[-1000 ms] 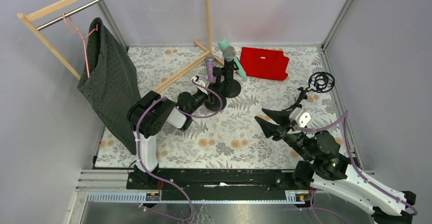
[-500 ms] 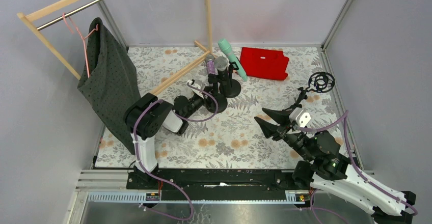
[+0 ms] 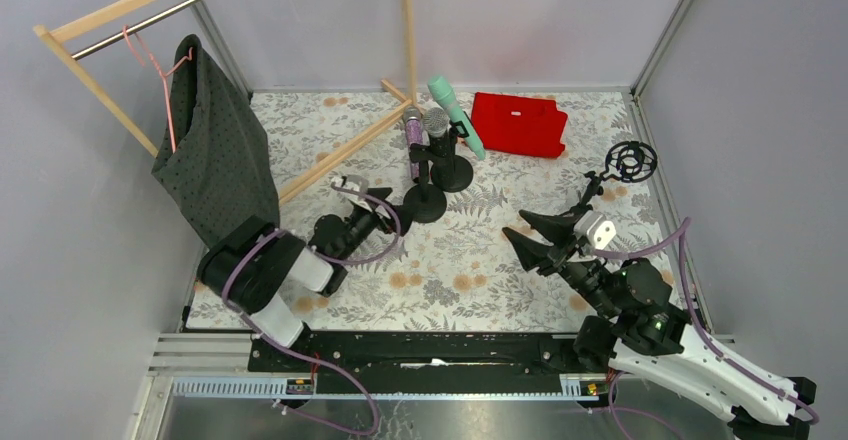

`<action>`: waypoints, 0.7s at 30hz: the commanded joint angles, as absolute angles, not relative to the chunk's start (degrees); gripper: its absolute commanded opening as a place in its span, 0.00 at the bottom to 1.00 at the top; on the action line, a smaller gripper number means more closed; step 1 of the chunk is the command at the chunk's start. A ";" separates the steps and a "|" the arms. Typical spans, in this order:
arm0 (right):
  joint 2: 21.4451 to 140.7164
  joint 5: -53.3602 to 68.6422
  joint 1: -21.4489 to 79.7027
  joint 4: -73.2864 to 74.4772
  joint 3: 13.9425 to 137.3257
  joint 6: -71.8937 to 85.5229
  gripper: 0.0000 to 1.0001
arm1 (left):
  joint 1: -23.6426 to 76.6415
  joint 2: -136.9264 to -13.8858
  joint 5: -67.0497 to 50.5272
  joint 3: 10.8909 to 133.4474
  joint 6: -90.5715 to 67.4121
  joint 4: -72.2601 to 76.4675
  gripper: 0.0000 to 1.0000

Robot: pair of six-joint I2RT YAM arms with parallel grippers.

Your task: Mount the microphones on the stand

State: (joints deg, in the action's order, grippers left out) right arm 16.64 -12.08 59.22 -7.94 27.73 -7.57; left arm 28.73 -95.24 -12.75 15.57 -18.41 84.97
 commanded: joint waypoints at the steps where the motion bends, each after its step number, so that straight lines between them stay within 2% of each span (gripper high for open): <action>1: 16.04 -16.99 59.59 -7.72 27.90 -3.29 0.56 | 28.39 -86.25 1.71 13.18 -34.22 79.38 0.99; 3: 16.99 -19.27 59.59 -4.35 29.82 1.71 0.63 | 27.93 -79.87 5.81 17.26 -46.04 56.68 0.99; 5: 18.70 -19.98 59.59 1.17 32.06 5.39 0.65 | 27.94 -76.83 3.54 25.97 -44.01 32.98 0.99; 7: 20.57 -21.18 59.59 6.93 33.99 9.91 0.65 | 27.95 -75.47 3.49 30.44 -41.78 21.52 0.99; 13: 24.64 -27.62 59.58 22.06 36.83 27.08 0.69 | 25.40 -69.95 9.63 32.42 -42.57 14.29 0.99; 21: 23.37 -29.21 59.59 26.64 34.59 38.07 0.69 | 20.95 -80.93 6.91 47.92 -47.13 3.84 0.99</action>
